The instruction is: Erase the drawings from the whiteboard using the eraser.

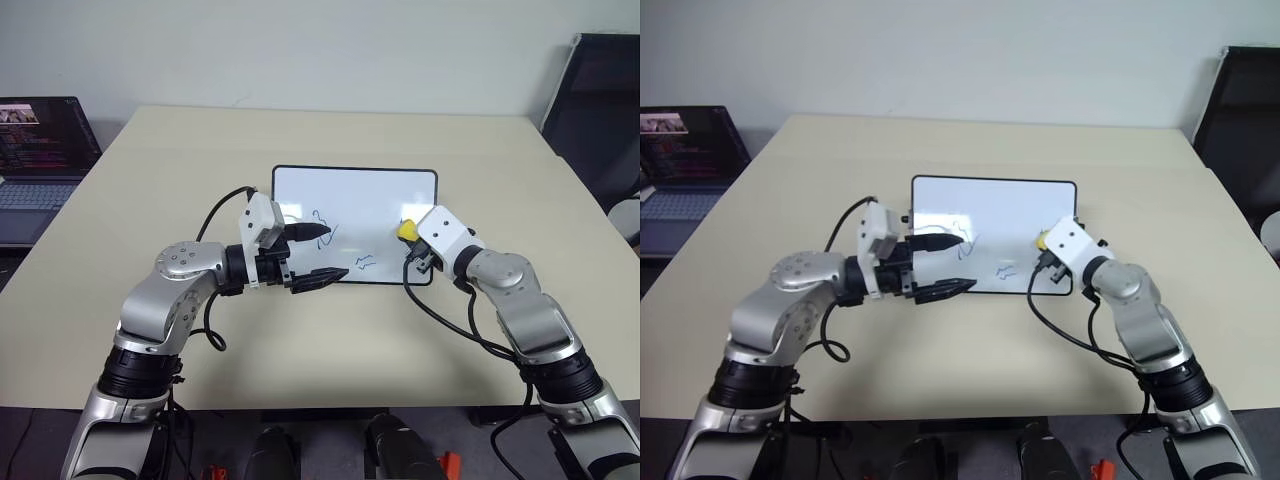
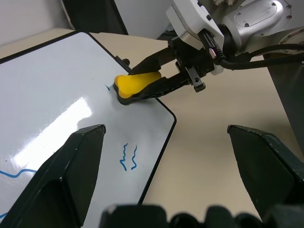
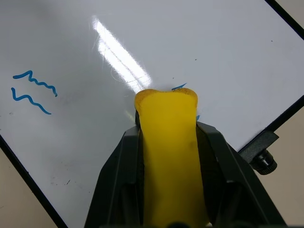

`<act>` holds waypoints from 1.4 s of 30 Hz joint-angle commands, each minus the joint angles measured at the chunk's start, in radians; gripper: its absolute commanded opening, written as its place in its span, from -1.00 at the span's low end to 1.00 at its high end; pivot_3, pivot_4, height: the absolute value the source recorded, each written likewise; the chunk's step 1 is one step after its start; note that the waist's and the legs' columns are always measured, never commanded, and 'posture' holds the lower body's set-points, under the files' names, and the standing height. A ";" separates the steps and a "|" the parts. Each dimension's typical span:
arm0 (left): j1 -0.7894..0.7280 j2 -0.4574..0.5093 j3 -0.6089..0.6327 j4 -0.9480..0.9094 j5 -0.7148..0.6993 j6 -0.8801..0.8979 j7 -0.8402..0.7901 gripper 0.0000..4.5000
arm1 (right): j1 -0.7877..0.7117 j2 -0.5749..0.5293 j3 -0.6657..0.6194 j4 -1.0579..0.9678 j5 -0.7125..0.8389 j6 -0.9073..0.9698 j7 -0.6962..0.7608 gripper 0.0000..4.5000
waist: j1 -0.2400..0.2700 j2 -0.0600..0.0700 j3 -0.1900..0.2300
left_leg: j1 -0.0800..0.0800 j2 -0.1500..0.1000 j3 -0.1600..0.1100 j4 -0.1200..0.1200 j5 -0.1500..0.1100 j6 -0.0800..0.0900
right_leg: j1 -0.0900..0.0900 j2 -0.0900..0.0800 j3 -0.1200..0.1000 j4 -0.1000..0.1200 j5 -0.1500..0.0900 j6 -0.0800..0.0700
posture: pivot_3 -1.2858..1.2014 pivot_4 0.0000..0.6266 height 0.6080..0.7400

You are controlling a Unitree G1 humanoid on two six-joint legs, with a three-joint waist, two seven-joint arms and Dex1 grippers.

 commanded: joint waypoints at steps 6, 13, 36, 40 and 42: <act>-0.005 0.005 0.015 -0.020 -0.011 -0.019 -0.014 1.00 | -0.095 0.048 -0.036 0.128 -0.087 -0.115 -0.157 -0.49 | 0.000 0.000 0.001 | 0.000 0.000 0.000 0.000 0.000 0.000 | 0.000 0.000 0.000 0.000 0.000 0.000 | 0.03 -0.52 1.00; -0.004 0.001 0.017 -0.017 -0.010 -0.023 -0.017 1.00 | -0.037 -0.006 0.039 0.075 -0.057 -0.046 0.020 -0.49 | 0.003 0.000 0.001 | 0.000 0.000 0.000 -0.004 0.000 0.000 | -0.001 0.000 0.000 -0.001 -0.001 0.000 | 0.03 -0.52 1.00; -0.006 -0.011 0.012 -0.005 -0.006 -0.034 -0.024 1.00 | 0.061 -0.094 0.008 -0.018 -0.075 0.031 0.098 -0.49 | 0.005 -0.001 0.001 | 0.000 0.000 0.000 -0.002 0.000 0.000 | 0.000 0.000 0.000 -0.002 -0.001 0.000 | 0.03 -0.52 1.00; -0.002 -0.009 0.014 0.001 -0.006 -0.041 -0.025 1.00 | 0.050 -0.073 0.000 -0.017 -0.082 0.021 0.073 -0.49 | 0.000 -0.002 0.001 | 0.000 0.000 0.001 -0.002 0.000 0.000 | 0.000 0.000 0.001 -0.002 0.000 -0.001 | 0.03 -0.52 1.00; 0.003 -0.006 0.022 0.005 -0.007 -0.045 -0.023 1.00 | 0.031 -0.043 -0.045 -0.018 -0.058 0.008 0.044 -0.49 | -0.001 -0.002 0.001 | 0.000 0.000 0.001 -0.001 0.000 0.000 | -0.001 0.000 0.001 -0.002 0.000 -0.001 | 0.03 -0.52 1.00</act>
